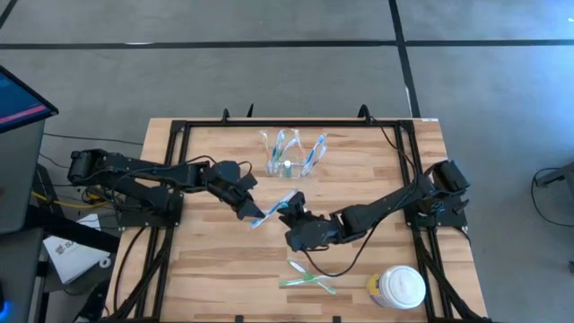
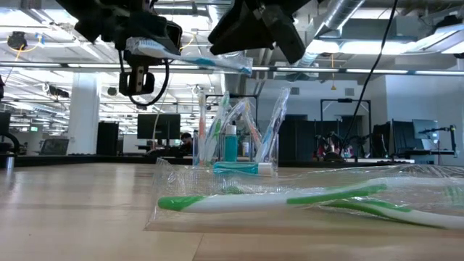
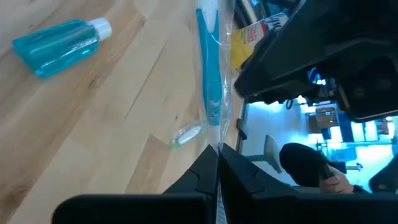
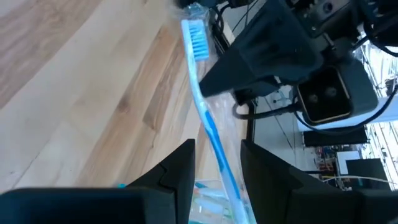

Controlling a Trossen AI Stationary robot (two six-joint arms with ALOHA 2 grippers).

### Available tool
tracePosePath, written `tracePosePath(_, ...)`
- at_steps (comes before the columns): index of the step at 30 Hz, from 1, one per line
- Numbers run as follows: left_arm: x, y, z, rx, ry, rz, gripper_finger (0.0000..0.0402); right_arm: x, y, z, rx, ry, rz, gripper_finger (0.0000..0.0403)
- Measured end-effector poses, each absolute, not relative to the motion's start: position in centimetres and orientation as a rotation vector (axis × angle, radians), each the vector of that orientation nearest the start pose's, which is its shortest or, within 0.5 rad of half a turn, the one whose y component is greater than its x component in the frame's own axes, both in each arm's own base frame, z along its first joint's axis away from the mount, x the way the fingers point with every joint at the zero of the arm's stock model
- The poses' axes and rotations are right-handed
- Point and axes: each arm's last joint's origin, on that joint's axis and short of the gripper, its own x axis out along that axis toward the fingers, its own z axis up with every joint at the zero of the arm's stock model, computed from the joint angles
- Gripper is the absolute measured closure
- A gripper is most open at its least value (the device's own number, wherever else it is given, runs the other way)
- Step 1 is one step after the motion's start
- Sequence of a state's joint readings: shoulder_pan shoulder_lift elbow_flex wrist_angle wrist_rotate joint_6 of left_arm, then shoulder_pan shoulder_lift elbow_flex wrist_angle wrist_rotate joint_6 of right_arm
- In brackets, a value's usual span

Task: Pick & Place toothbrushing station
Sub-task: Put the blue toothbrush into the transparent organizer

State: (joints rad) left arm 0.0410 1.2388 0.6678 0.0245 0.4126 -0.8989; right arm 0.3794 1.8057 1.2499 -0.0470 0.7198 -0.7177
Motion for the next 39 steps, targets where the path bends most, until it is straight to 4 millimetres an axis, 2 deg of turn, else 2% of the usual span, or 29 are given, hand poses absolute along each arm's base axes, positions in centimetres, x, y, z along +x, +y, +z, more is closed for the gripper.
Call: tracePosePath(39, 26.1, -0.2, 23.8, -1.074, 0.528, -0.178, 0.0400, 37.9, 12.7, 24.3, -1.198, 0.581, -0.237, 0.0284)
